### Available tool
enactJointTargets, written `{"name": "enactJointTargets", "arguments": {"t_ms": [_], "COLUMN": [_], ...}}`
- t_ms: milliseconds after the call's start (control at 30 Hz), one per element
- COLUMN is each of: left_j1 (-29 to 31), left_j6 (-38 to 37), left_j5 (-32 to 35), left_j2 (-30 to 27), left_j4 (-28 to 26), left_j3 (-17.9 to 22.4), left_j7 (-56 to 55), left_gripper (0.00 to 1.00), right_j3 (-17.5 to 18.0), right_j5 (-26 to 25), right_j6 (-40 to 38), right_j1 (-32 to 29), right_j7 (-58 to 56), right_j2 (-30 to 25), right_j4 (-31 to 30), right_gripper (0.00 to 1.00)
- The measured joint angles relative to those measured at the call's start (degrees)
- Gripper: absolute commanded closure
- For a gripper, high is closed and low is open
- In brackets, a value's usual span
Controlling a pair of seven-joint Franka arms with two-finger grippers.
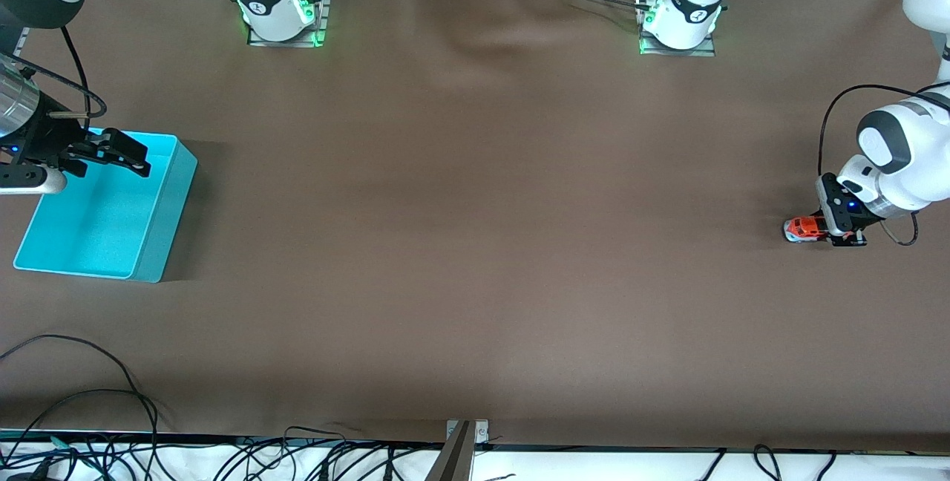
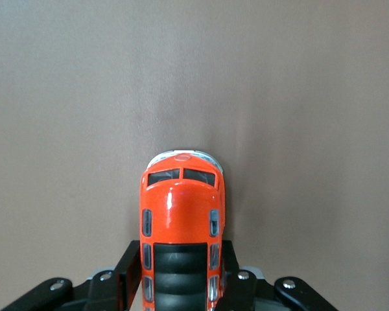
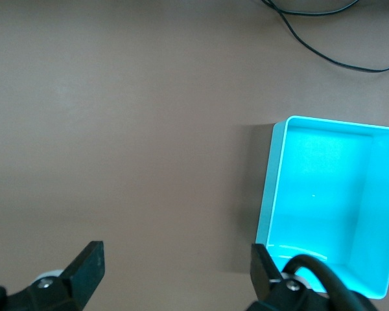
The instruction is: Wind up bus and store in blue box
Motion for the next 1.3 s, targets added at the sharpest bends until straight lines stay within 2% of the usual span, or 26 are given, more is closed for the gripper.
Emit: {"name": "enactJointTargets", "arguments": {"t_ms": [1068,1168,1202,1302], "left_j1": [4.2,4.4,4.5,4.5], "left_j6": [0.0,0.0,0.0,0.0], "left_j5": [0.0,0.0,0.0,0.0], "left_j2": [2.1,2.2,2.3,2.3], "left_j4": [3.4,3.6,3.7,3.7], "left_j3": [0.0,0.0,0.0,0.0], "left_j7": [8.0,8.2,8.4,8.5], "left_gripper": [0.93,0.9,0.85,0.85], "right_j3": [0.0,0.0,0.0,0.0], "right_j5": [0.0,0.0,0.0,0.0], "right_j6": [0.0,0.0,0.0,0.0], "right_j1": [0.0,0.0,0.0,0.0], "right_j7": [0.0,0.0,0.0,0.0], "right_j2": [0.0,0.0,0.0,0.0], "right_j4": [0.0,0.0,0.0,0.0], "right_gripper": [0.0,0.0,0.0,0.0]}}
